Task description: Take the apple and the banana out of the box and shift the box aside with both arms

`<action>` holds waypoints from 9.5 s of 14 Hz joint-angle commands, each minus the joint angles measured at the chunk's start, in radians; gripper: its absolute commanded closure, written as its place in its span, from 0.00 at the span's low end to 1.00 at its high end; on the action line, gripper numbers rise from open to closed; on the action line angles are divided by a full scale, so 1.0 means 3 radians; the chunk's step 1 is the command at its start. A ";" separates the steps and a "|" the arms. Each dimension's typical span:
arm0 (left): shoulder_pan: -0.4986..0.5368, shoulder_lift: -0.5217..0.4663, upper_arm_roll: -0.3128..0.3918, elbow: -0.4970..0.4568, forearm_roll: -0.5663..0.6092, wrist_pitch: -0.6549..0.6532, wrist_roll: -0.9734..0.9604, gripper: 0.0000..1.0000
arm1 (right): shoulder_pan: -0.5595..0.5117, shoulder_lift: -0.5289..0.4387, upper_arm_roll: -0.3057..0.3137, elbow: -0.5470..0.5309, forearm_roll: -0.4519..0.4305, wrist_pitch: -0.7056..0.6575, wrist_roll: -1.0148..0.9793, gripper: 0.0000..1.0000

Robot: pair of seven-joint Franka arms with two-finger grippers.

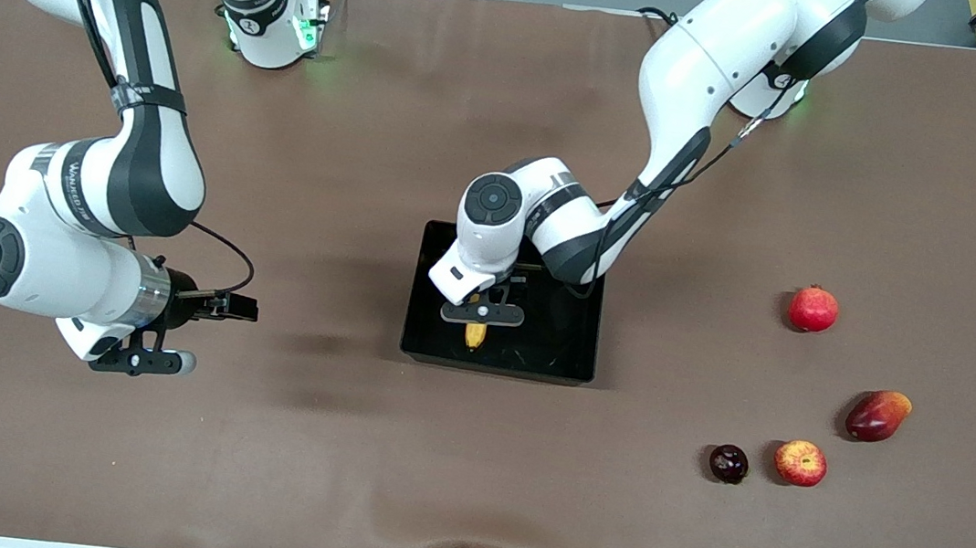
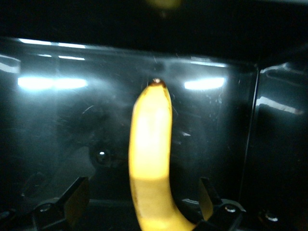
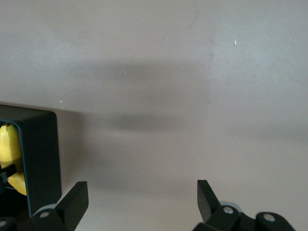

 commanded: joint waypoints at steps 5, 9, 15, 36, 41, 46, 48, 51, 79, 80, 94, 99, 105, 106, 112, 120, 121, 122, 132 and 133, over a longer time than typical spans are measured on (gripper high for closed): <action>-0.0147 0.0253 0.0154 0.0101 0.0041 0.0144 0.0005 0.00 | 0.0061 -0.0066 0.0059 -0.0005 -0.0022 -0.0028 0.0109 0.00; -0.0167 0.0320 0.0174 0.0101 0.0046 0.0184 0.0015 0.26 | 0.0143 -0.0117 0.0059 -0.0004 -0.0022 -0.0028 0.0226 0.00; -0.0162 0.0239 0.0174 0.0101 0.0057 0.0205 -0.0005 1.00 | 0.0164 -0.0122 0.0064 -0.0010 -0.0007 -0.0227 0.0257 0.00; 0.0932 -0.1561 0.0062 -0.0511 -0.0572 -0.1053 0.1082 1.00 | 0.0915 -0.0036 0.0054 -0.0577 -0.0012 0.0764 0.1080 0.00; 0.1392 -0.1863 0.0067 -0.1104 -0.0572 -0.1038 0.1706 1.00 | 0.1191 0.0271 0.0054 -0.0587 -0.0012 0.1128 0.1075 0.00; 0.1847 -0.1935 0.0077 -0.1617 -0.0526 -0.0732 0.2478 1.00 | 0.1345 0.0379 0.0054 -0.0643 -0.0012 0.1103 0.1085 0.00; 0.2031 -0.1899 0.0072 -0.1785 -0.0389 -0.0502 0.2627 1.00 | 0.1375 0.0414 0.0054 -0.0664 -0.0007 0.1118 0.1096 0.04; 0.2302 -0.1859 0.0072 -0.2082 -0.0235 -0.0052 0.2760 1.00 | 0.1376 0.0471 0.0054 -0.0664 -0.0007 0.1154 0.1111 0.39; 0.2354 -0.1572 0.0082 -0.2185 -0.0240 0.0281 0.2117 1.00 | -0.1047 -0.0235 0.0008 -0.0853 -0.0053 0.0504 -0.0473 1.00; 0.2354 -0.1557 0.0082 -0.2185 -0.0240 0.0292 0.2117 1.00 | -0.1159 -0.0220 0.0003 -0.0858 -0.0063 0.0499 -0.0611 1.00; 0.2568 -0.1168 0.0123 -0.2297 0.0159 0.0977 0.2117 1.00 | -0.1810 0.0363 0.0008 -0.0772 -0.0405 0.0949 -0.1369 1.00; 0.2594 -0.1443 0.0118 -0.2252 0.0139 0.0703 0.2112 0.00 | -0.1815 0.0369 0.0008 -0.0777 -0.0426 0.0970 -0.1374 0.00; 0.2584 -0.1904 0.0036 -0.1098 0.0113 -0.1189 0.2162 0.00 | -0.1754 -0.0085 0.0018 -0.0751 -0.0426 0.0934 -0.1399 0.00; 0.2584 -0.1955 0.0031 -0.0944 0.0113 -0.1378 0.2168 0.00 | -0.1718 -0.0213 0.0028 -0.0731 -0.0421 0.0924 -0.1430 0.00; 0.2599 -0.2445 0.0041 -0.0421 -0.0310 -0.1891 0.2214 0.00 | -0.1116 -0.1036 0.0023 -0.0746 -0.0543 0.0072 -0.0844 0.00; 0.2075 -0.3070 0.0662 -0.0645 -0.0730 -0.2382 0.2750 0.00 | -0.0685 -0.2009 0.0119 -0.0823 -0.0743 -0.0937 -0.0138 0.00; 0.1956 -0.3131 0.0817 -0.0712 -0.0802 -0.2382 0.2776 0.00 | -0.0705 -0.2014 0.0186 -0.0813 -0.0743 -0.0988 -0.0046 0.00; 0.1935 -0.3187 0.0849 -0.0783 -0.0858 -0.2382 0.2807 0.00 | -0.0706 -0.2029 0.0197 -0.0792 -0.0743 -0.1029 0.0041 0.00; 0.1945 -0.3270 0.0782 -0.0943 -0.0864 -0.2444 0.2919 0.00 | -0.0741 -0.2040 0.0151 -0.0746 -0.0702 -0.1066 0.0027 0.00; 0.1940 -0.3270 0.0782 -0.0942 -0.0859 -0.2444 0.2914 0.00 | -0.0746 -0.2030 0.0151 -0.0751 -0.0697 -0.1025 0.0017 0.00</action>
